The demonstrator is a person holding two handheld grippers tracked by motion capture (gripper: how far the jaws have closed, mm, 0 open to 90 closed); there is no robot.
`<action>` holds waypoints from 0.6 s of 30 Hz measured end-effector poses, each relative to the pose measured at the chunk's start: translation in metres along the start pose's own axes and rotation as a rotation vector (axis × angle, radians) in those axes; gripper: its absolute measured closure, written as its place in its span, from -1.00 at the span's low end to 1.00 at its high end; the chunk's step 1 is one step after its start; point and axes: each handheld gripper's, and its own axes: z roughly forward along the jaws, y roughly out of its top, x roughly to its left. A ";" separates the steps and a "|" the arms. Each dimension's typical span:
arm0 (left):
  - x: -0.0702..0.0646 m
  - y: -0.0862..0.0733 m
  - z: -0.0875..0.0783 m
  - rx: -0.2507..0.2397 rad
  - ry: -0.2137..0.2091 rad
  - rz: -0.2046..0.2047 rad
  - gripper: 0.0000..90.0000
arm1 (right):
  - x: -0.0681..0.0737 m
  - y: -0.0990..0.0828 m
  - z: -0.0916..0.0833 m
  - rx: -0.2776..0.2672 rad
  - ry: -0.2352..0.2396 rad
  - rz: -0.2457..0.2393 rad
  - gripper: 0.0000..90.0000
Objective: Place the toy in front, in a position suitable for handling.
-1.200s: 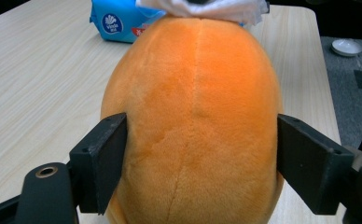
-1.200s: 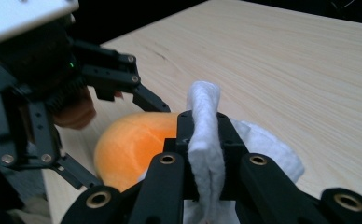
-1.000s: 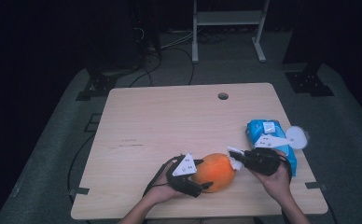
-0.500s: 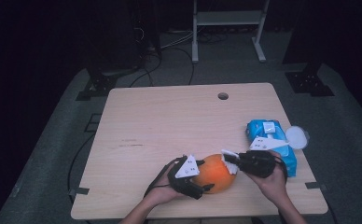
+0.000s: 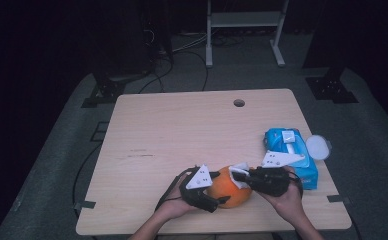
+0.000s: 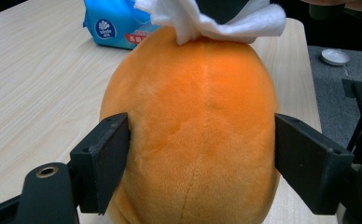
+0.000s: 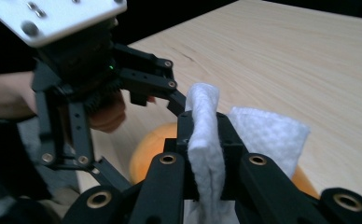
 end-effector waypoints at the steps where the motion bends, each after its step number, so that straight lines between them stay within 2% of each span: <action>1: 0.000 0.000 0.000 -0.001 -0.003 0.001 -0.52 | -0.004 -0.001 -0.001 -0.002 -0.009 0.012 0.84; 2: 0.000 -0.001 0.000 -0.001 -0.008 0.007 -0.52 | -0.007 -0.002 -0.002 -0.001 -0.027 0.018 0.84; 3: 0.001 -0.001 -0.001 -0.003 -0.006 0.008 -0.53 | -0.015 -0.004 -0.005 0.013 -0.087 0.010 0.84; 4: 0.001 -0.002 -0.001 -0.004 -0.007 0.006 -0.53 | -0.022 -0.007 -0.007 0.020 -0.109 0.021 0.84; 6: 0.002 -0.002 -0.001 -0.007 -0.008 -0.001 -0.53 | -0.034 -0.013 -0.012 0.022 -0.115 0.071 0.84; 8: 0.003 -0.002 -0.001 -0.009 -0.008 -0.004 -0.53 | -0.039 -0.016 -0.016 0.032 -0.135 0.088 0.84; 14: 0.001 -0.001 0.000 -0.005 -0.004 0.004 -0.53 | -0.036 -0.014 -0.017 0.051 -0.156 0.055 0.84; 16: 0.001 -0.001 0.001 -0.002 0.000 0.000 -0.55 | -0.035 -0.013 -0.017 0.045 -0.141 0.075 0.85; 18: 0.000 0.001 0.002 0.000 0.004 -0.004 -0.56 | -0.031 -0.011 -0.015 0.037 -0.130 0.068 0.85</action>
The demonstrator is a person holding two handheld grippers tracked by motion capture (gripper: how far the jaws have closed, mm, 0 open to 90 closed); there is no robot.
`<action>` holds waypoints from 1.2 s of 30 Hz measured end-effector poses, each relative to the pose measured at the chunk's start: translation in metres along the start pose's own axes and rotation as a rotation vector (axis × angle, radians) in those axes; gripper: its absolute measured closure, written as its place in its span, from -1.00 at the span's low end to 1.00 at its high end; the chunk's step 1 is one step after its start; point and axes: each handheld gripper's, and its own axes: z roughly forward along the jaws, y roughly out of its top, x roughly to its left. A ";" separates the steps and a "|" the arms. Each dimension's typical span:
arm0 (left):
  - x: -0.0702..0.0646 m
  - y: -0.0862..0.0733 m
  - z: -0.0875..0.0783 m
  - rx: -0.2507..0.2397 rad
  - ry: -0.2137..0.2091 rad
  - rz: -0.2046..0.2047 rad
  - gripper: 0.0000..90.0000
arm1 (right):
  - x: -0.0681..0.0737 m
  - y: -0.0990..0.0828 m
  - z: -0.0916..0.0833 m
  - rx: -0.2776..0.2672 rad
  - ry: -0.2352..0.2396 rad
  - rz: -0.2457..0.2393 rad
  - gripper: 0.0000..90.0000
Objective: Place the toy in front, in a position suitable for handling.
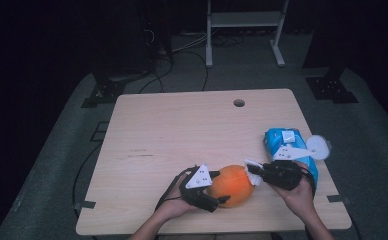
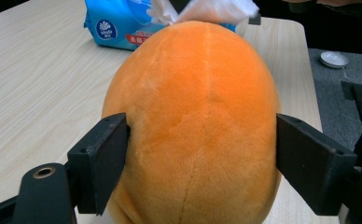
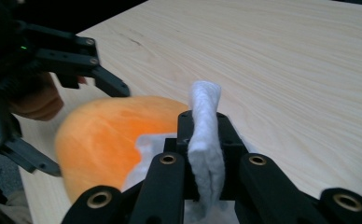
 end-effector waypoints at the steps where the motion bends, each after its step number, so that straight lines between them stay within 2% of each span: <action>1: 0.000 0.001 0.001 -0.003 0.002 -0.005 -0.56 | 0.004 0.002 0.001 -0.007 0.019 0.001 0.84; 3: 0.000 0.001 0.002 -0.009 0.006 -0.022 -0.58 | 0.018 0.007 0.004 -0.017 0.057 -0.031 0.84; 6: 0.000 0.001 0.003 -0.009 0.011 -0.023 -0.59 | 0.036 0.011 0.011 -0.021 0.114 -0.076 0.84; 8: 0.000 0.001 0.003 -0.003 0.013 -0.015 -0.58 | 0.043 0.012 0.016 -0.012 0.104 -0.115 0.84; 11: 0.002 0.002 0.001 -0.024 -0.009 -0.023 -0.61 | 0.038 0.011 0.014 -0.018 0.093 -0.102 0.84; 12: 0.004 0.002 -0.001 -0.036 -0.017 -0.026 -0.63 | 0.034 0.010 0.013 -0.020 0.076 -0.095 0.84; 13: 0.006 0.002 -0.002 -0.055 -0.018 -0.046 -0.69 | 0.029 0.008 0.011 -0.023 0.059 -0.089 0.84; 16: 0.012 -0.002 0.001 -0.052 -0.003 -0.089 -0.85 | 0.017 0.005 0.005 -0.031 0.045 -0.050 0.83; 18: 0.013 -0.005 0.006 -0.038 -0.026 -0.124 -0.83 | 0.013 0.004 0.005 -0.037 0.046 -0.035 0.83; 20: 0.009 -0.004 0.007 -0.027 -0.020 -0.102 -0.70 | 0.018 0.005 0.007 -0.031 0.048 -0.048 0.84; 22: 0.006 -0.002 0.006 -0.024 -0.001 -0.088 -0.58 | 0.026 0.006 0.009 -0.035 0.071 -0.063 0.84; 26: 0.007 -0.002 0.006 -0.034 0.005 -0.108 -0.49 | 0.047 0.010 0.015 -0.031 0.175 -0.098 0.83; 28: 0.008 -0.003 0.005 -0.036 0.001 -0.114 -0.49 | 0.049 0.010 0.018 -0.020 0.157 -0.121 0.84; 32: 0.004 -0.002 0.006 -0.052 -0.026 -0.075 -0.60 | 0.033 0.008 0.014 -0.024 0.078 -0.111 0.83; 33: 0.004 -0.001 0.006 -0.054 -0.032 -0.067 -0.65 | 0.026 0.007 0.011 -0.033 0.084 -0.076 0.83; 36: 0.001 0.000 0.012 -0.045 -0.031 -0.037 -0.72 | 0.019 0.004 0.009 -0.038 0.080 -0.050 0.83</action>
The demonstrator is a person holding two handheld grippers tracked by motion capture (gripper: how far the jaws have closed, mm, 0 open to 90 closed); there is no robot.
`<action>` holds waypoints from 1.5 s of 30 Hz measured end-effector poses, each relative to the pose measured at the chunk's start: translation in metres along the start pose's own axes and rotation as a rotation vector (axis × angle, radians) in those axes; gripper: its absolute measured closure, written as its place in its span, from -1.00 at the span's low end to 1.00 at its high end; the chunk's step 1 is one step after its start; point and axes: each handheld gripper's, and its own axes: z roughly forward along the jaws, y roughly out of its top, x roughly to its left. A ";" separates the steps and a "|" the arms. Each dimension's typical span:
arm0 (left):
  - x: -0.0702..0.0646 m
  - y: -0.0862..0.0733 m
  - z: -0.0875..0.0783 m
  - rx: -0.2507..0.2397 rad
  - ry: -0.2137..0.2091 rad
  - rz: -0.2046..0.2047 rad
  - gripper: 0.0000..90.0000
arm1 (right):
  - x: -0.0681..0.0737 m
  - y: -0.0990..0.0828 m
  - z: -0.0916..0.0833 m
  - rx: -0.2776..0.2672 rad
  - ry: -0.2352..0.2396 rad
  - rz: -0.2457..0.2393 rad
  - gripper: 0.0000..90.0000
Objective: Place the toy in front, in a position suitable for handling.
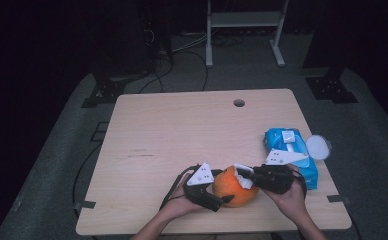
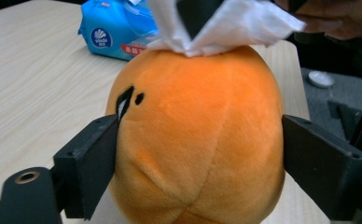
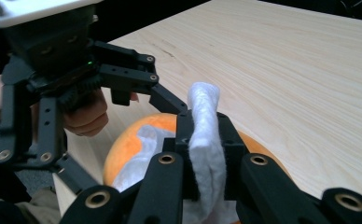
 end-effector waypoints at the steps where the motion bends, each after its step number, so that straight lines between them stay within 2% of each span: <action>1: -0.001 0.000 0.001 0.006 0.002 0.002 -0.72 | 0.000 0.000 0.001 0.002 -0.003 -0.002 0.83; 4: -0.002 -0.001 0.001 0.016 0.016 0.013 -0.65 | 0.007 0.002 0.004 0.005 0.007 -0.006 0.84; 7: -0.005 0.001 0.000 0.037 0.040 0.024 -0.53 | 0.023 0.006 0.010 0.004 0.068 -0.028 0.83; 9: -0.007 0.002 0.000 0.042 0.051 0.035 -0.48 | 0.030 0.008 0.013 0.017 0.055 -0.069 0.83; 11: -0.007 0.002 -0.001 0.042 0.051 0.043 -0.46 | 0.027 0.008 0.013 0.022 0.021 -0.081 0.83; 15: -0.007 0.001 -0.001 0.032 0.045 0.044 -0.47 | 0.002 0.003 0.004 0.013 -0.040 -0.038 0.81; 17: -0.006 0.000 0.000 0.018 0.013 0.041 -0.58 | -0.007 0.000 -0.002 0.017 -0.067 -0.020 0.81; 19: -0.004 -0.001 0.002 0.006 -0.022 0.031 -0.74 | -0.011 -0.003 -0.006 0.017 -0.065 -0.004 0.81; 22: -0.005 -0.004 0.006 0.014 -0.010 0.039 -0.85 | -0.006 -0.003 -0.004 0.020 -0.063 -0.012 0.83; 24: -0.005 -0.006 0.008 0.020 0.002 0.048 -0.87 | 0.003 0.000 0.000 0.019 -0.045 -0.030 0.84; 27: -0.005 -0.004 0.005 0.033 0.018 0.052 -0.71 | 0.020 0.004 0.008 0.024 0.011 -0.065 0.84; 30: -0.005 -0.003 0.002 0.035 0.026 0.049 -0.60 | 0.029 0.007 0.011 0.029 0.041 -0.100 0.85; 32: -0.005 -0.002 0.001 0.031 0.027 0.041 -0.53 | 0.029 0.007 0.010 0.030 0.033 -0.108 0.86; 35: -0.004 0.002 -0.003 0.016 0.042 0.019 -0.43 | 0.020 0.006 0.004 0.020 0.012 -0.083 0.86; 37: -0.005 0.005 -0.005 -0.009 0.051 -0.012 -0.39 | 0.012 0.006 -0.001 0.004 -0.009 -0.069 0.86; 39: -0.007 0.010 -0.009 -0.029 0.058 -0.012 -0.37 | 0.011 0.006 -0.006 -0.009 -0.022 -0.059 0.86; 42: -0.008 0.014 -0.010 -0.024 0.071 -0.009 -0.35 | 0.014 0.009 -0.009 -0.033 -0.003 -0.043 0.87; 44: -0.008 0.013 -0.010 -0.024 0.074 -0.019 -0.34 | 0.020 0.011 -0.007 -0.037 0.029 -0.056 0.87; 45: -0.008 0.012 -0.011 -0.019 0.072 -0.020 -0.34 | 0.023 0.011 -0.005 -0.032 0.029 -0.063 0.87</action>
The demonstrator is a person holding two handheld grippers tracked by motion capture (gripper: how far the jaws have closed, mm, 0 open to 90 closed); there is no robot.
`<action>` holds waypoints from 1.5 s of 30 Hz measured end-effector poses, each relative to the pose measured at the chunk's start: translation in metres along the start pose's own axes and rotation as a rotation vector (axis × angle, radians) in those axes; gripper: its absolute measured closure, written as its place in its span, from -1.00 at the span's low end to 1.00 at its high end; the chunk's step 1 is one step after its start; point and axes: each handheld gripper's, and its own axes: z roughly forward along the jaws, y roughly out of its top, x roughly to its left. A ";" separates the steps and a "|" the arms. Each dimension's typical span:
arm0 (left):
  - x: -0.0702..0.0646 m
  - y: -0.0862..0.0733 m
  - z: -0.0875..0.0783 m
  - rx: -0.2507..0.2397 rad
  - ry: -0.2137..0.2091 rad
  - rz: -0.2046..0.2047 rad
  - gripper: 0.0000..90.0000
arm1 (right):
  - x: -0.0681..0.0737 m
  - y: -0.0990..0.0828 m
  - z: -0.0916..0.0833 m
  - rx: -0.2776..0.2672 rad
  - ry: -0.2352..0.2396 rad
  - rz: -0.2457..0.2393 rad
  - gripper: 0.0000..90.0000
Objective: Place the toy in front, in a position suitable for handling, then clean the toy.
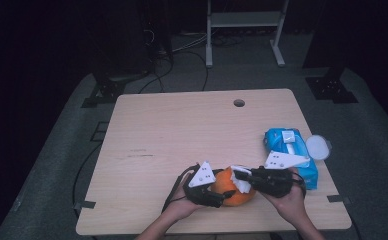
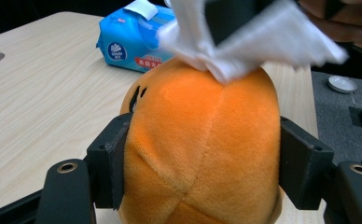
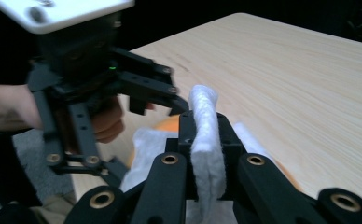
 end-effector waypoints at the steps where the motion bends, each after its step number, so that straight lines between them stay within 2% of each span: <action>1: 0.000 0.000 -0.001 0.002 0.000 0.000 -0.34 | 0.002 0.000 0.002 0.011 -0.005 -0.015 0.87; 6: 0.003 -0.004 -0.001 0.008 -0.009 -0.004 -0.37 | -0.008 -0.006 0.005 0.017 -0.009 0.022 0.87; 9: 0.005 -0.006 0.000 0.012 -0.025 -0.002 -0.40 | -0.009 -0.008 0.007 0.025 -0.010 0.018 0.87; 13: 0.008 -0.010 0.000 0.004 -0.060 0.001 -0.62 | -0.012 -0.008 0.012 0.036 0.004 0.022 0.86; 14: 0.010 -0.011 0.000 0.001 -0.065 0.008 -0.67 | -0.013 -0.008 0.013 0.038 0.005 0.025 0.86; 18: 0.013 -0.014 0.002 -0.019 -0.072 -0.004 -0.79 | -0.012 -0.007 0.013 0.045 -0.008 0.011 0.86; 19: 0.012 -0.013 0.002 -0.016 -0.065 -0.001 -0.76 | -0.012 -0.007 0.013 0.043 -0.009 0.015 0.86; 21: 0.009 -0.010 0.000 -0.010 -0.044 0.020 -0.58 | -0.009 -0.004 0.011 0.027 -0.004 0.026 0.87; 22: 0.009 -0.008 -0.001 -0.005 -0.033 0.016 -0.52 | -0.005 -0.002 0.010 0.017 0.003 0.021 0.87; 25: 0.010 -0.006 -0.002 -0.007 -0.025 -0.018 -0.38 | 0.004 0.002 0.009 0.008 0.026 -0.008 0.87; 26: 0.012 -0.007 -0.004 -0.009 -0.029 -0.042 -0.35 | 0.006 0.002 0.010 0.014 0.015 -0.023 0.87; 27: 0.014 -0.007 -0.005 -0.011 -0.034 -0.058 -0.33 | 0.004 0.001 0.010 0.018 0.001 -0.033 0.87; 29: 0.017 -0.007 -0.007 -0.015 -0.033 -0.071 -0.32 | -0.004 -0.001 0.009 0.011 -0.010 -0.016 0.86; 31: 0.020 -0.007 -0.008 -0.022 -0.036 -0.083 -0.32 | -0.018 -0.005 0.004 0.010 -0.049 0.019 0.86; 33: 0.020 -0.008 -0.008 -0.019 -0.060 -0.074 -0.40 | -0.028 -0.012 -0.001 0.006 -0.067 0.057 0.86; 35: 0.017 -0.007 -0.006 -0.021 -0.080 -0.058 -0.56 | -0.032 -0.016 -0.003 0.019 -0.071 0.072 0.86; 36: 0.016 -0.007 -0.005 -0.023 -0.082 -0.048 -0.64 | -0.033 -0.018 -0.004 0.024 -0.074 0.072 0.86; 38: 0.015 -0.008 -0.002 -0.008 -0.059 -0.013 -0.77 | -0.035 -0.019 -0.006 0.022 -0.077 0.080 0.86; 39: 0.015 -0.010 0.000 -0.002 -0.059 -0.020 -0.78 | -0.035 -0.019 -0.006 0.020 -0.077 0.083 0.86; 40: 0.015 -0.012 0.001 -0.002 -0.061 -0.027 -0.77 | -0.035 -0.019 -0.005 0.017 -0.069 0.092 0.87; 42: 0.012 -0.012 0.001 0.010 -0.048 0.003 -0.63 | -0.030 -0.016 -0.003 0.017 -0.056 0.095 0.87; 43: 0.009 -0.010 -0.001 0.015 -0.037 0.035 -0.55 | -0.027 -0.015 -0.001 0.015 -0.047 0.086 0.87; 45: 0.002 -0.005 -0.002 0.013 -0.016 0.086 -0.39 | -0.018 -0.009 0.001 -0.005 0.009 0.089 0.87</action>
